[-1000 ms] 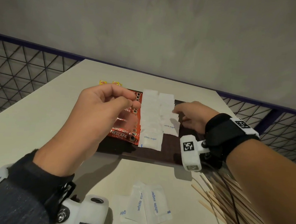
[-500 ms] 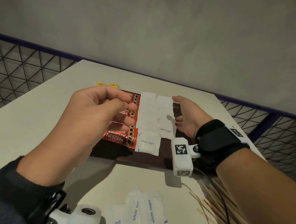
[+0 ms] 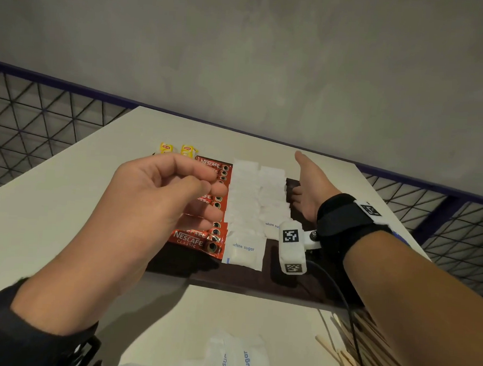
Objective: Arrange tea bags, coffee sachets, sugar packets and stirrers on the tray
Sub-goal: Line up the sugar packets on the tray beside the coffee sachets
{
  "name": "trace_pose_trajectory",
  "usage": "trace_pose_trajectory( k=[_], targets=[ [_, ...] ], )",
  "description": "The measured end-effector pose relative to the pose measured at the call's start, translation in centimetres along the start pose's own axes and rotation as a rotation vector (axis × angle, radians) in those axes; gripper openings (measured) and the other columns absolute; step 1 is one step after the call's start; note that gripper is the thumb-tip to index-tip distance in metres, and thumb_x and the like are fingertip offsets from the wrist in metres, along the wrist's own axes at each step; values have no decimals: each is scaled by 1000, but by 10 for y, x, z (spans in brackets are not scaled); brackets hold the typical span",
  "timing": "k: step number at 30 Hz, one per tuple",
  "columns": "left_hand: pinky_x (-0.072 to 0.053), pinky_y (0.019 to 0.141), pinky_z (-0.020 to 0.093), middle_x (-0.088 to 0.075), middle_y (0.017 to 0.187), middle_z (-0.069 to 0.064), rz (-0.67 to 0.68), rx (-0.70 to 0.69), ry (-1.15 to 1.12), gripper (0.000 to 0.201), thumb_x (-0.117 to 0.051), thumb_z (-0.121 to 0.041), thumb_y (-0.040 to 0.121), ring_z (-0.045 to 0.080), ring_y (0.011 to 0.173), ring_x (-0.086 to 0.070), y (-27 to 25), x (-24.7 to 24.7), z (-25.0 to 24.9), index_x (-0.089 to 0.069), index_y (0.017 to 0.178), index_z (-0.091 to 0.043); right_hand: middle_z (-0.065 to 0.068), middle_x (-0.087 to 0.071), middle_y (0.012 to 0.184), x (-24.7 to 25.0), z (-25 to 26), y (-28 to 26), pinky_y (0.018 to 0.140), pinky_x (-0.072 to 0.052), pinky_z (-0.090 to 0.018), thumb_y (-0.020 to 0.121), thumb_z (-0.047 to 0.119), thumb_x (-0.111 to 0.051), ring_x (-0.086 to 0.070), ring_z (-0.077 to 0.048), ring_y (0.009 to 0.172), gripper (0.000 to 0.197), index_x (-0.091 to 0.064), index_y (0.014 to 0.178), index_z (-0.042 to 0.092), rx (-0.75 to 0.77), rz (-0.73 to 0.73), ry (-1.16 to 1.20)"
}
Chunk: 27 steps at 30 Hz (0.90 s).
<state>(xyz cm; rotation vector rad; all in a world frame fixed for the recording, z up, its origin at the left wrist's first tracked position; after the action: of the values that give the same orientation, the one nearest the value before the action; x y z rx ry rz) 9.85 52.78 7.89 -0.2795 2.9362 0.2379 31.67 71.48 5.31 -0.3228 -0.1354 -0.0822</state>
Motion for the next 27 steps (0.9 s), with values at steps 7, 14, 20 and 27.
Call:
trace_pose_trajectory(
  k=[7,14,20,27],
  targets=[
    [-61,56,27,-79,84,12,-1,8,1,21,-61,5,94,23,61,-72,2,0,2,-72,83,-8,-11,-34,160,-11,1,13,117,-32,-50,92,73,-42,-42,-29,137,91,-14,162,22,-28,43,-32],
    [-62,56,28,-79,84,13,9,16,2,22,-59,7,94,24,60,-72,1,-1,3,-71,83,-8,-14,-21,166,-11,5,20,124,-21,-49,92,72,-45,-25,-33,152,98,-7,162,15,-68,41,-3],
    [-61,54,28,-79,83,14,11,12,2,23,-59,7,93,24,59,-71,1,-1,3,-71,80,-8,-15,-29,162,-14,9,22,117,-32,-41,95,68,-44,-39,-29,143,87,-13,162,21,-19,25,-14],
    [-60,53,27,-79,82,15,12,23,5,23,-58,8,94,24,58,-70,1,-3,5,-70,80,-6,-11,-14,169,-20,10,25,126,-18,-43,99,64,-42,-21,-25,154,84,-8,163,19,5,68,-19]
  ],
)
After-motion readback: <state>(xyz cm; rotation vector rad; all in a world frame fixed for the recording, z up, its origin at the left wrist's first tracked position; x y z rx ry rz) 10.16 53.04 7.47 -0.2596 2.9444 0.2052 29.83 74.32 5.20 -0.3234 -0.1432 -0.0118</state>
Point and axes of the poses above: each hand's wrist, its own y-axis towards the middle knuckle, its own x-axis out of the back of the hand, z = x × y, the point moved 2 cm from there along y, towards the middle knuckle
